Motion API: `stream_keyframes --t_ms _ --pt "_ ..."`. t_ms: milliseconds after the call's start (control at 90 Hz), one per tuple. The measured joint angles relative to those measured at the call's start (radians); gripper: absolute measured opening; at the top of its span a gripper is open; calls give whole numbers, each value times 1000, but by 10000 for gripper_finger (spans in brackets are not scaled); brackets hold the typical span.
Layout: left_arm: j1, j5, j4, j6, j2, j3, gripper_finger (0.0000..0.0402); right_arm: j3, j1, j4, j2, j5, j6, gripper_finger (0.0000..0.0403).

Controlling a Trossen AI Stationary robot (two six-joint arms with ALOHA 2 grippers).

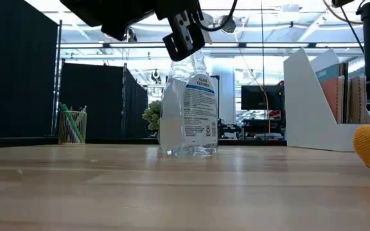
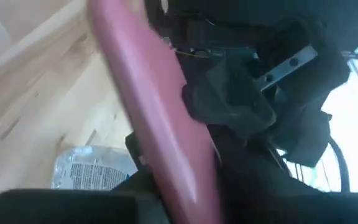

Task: Apply microfiber cloth
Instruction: Spray the back of the pink phone with the white spray bottle

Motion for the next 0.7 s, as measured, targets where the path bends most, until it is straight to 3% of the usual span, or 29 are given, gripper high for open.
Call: stream_keyframes --t_ms 211,400,700 --pt "22 -3 22 11 -16 1 15 -2 77 5 0 157 219 193" --pt "36 2 24 17 -35 3 15 -2 147 3 0 253 365 217" --pt "35 -46 18 80 -48 2 15 -2 196 -11 0 281 1121 211"
